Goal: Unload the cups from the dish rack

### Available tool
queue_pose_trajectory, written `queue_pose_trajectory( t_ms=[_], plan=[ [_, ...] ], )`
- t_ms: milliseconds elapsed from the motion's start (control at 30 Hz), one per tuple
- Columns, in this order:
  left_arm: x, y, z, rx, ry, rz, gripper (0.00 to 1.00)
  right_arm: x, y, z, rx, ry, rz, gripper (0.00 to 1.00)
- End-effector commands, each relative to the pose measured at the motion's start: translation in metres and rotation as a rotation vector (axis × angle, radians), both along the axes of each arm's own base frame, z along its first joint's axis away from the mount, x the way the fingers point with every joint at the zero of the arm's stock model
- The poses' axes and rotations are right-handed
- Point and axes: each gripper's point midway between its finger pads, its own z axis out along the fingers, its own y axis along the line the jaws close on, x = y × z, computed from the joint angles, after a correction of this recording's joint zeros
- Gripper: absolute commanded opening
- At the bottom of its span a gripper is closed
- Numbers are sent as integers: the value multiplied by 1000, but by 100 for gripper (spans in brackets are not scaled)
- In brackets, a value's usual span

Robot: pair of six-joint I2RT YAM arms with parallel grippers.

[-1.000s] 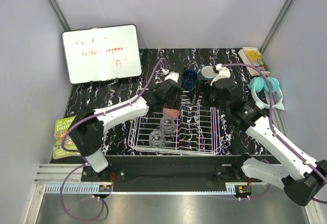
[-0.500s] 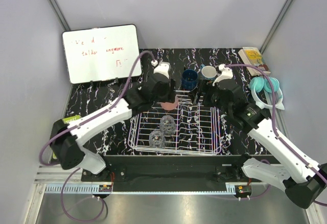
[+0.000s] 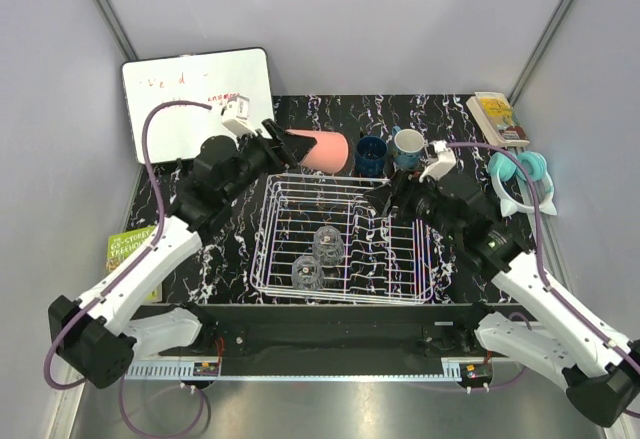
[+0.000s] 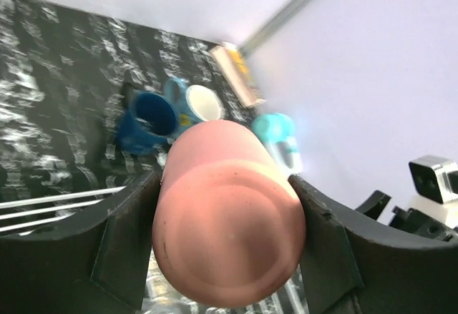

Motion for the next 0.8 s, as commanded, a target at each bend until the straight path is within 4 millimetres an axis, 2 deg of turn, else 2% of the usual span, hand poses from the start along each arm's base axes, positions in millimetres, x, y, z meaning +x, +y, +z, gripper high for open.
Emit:
queue_pose_trajectory(
  t_ms=[0,133,200,267,567,767],
  plan=[
    [-19,-30,30,-251,-28,-273,0,-12,3,57,159,-175,44,75],
    [-23,-32,34,-367,-54,-379,0,-20,6,72,206,-234,88,75],
    [-27,-36,31,-410,-27,-436,0,-24,14,72,223,-225,134,75],
    [-31,-38,38,-446,-42,-476,0,-23,20,71,241,-220,155,75],
    [-46,-40,40,-467,-46,-548,0,-17,36,78,276,-236,208,74],
    [-52,-39,33,-468,-30,-563,0,-10,48,87,295,-252,237,74]
  ],
)
